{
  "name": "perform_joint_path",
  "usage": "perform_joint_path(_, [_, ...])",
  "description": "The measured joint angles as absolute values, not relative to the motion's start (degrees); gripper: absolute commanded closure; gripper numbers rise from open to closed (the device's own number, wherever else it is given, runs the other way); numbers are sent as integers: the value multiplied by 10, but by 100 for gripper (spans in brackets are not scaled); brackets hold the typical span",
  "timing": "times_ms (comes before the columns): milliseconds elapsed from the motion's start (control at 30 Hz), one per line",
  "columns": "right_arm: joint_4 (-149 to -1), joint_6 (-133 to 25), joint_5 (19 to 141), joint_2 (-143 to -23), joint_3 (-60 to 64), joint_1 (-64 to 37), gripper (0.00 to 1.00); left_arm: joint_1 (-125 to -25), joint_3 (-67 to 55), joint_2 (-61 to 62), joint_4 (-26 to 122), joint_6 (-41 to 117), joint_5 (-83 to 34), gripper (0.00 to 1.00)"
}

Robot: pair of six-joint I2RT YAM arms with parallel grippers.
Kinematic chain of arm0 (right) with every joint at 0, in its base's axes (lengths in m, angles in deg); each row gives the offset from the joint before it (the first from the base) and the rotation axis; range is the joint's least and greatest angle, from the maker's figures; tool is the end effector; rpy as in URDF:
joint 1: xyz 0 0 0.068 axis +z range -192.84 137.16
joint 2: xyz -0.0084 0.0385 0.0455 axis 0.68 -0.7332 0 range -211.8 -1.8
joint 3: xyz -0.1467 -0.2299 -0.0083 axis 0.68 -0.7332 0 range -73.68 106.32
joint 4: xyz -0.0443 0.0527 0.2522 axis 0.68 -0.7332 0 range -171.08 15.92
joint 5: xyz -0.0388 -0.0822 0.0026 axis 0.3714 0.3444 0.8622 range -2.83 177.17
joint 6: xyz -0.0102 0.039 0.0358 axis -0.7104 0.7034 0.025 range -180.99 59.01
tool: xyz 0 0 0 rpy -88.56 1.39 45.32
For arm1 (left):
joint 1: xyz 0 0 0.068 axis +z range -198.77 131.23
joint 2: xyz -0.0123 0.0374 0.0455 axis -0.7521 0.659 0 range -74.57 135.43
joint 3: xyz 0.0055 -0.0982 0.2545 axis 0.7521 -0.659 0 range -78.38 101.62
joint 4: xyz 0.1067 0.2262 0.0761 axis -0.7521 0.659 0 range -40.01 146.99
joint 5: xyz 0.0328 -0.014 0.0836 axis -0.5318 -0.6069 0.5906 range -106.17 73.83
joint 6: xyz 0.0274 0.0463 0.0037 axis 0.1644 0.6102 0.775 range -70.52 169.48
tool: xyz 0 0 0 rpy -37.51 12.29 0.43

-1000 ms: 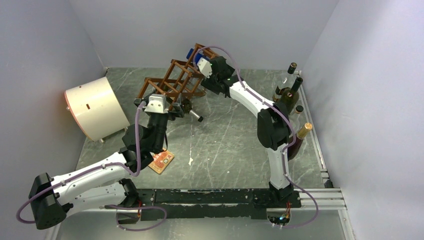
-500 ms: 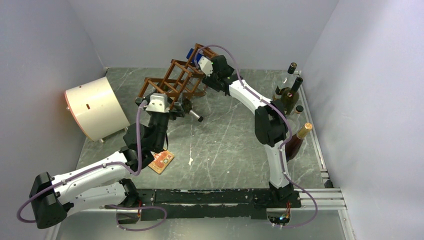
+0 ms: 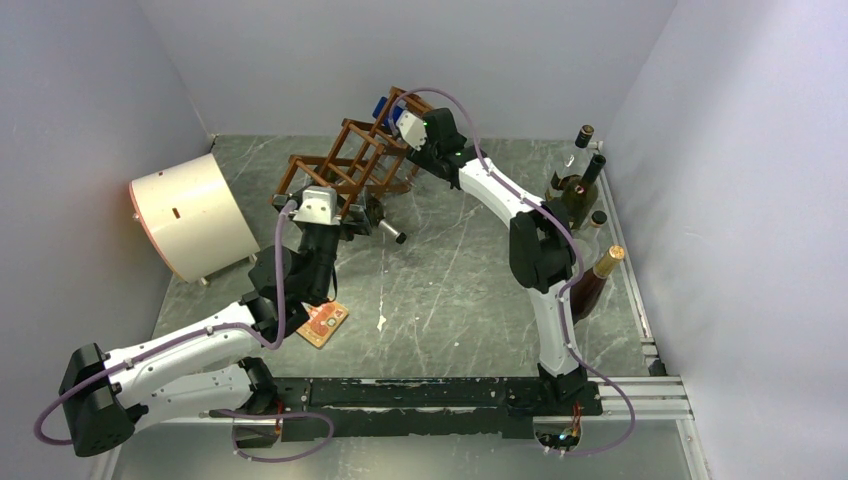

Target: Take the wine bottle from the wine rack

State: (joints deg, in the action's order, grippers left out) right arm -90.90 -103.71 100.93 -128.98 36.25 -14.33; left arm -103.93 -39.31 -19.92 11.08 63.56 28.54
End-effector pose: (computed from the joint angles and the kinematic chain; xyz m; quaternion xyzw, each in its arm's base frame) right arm 0.4621 0.2415 0.2476 -0.4650 0.7455 -0.1626 0.4490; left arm 0.1409 -0.1585 0.3601 0.0273 0.5987 -0.0753 0.7969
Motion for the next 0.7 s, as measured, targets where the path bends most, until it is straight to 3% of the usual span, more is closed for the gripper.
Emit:
perform_joint_path(233, [-909,-1038,1010,-1289,362,-143,80,-1039,-393,-197,114,633,285,2])
perform_joint_path(300, [-899,-1040,1013,-1285,352,-141,99,-1039,-393,-196,115,633,284,2])
perform_joint_path(700, [-830,-1039,1054,-1198,211,-127,100,-1039,-387,-194,122,627,282,3])
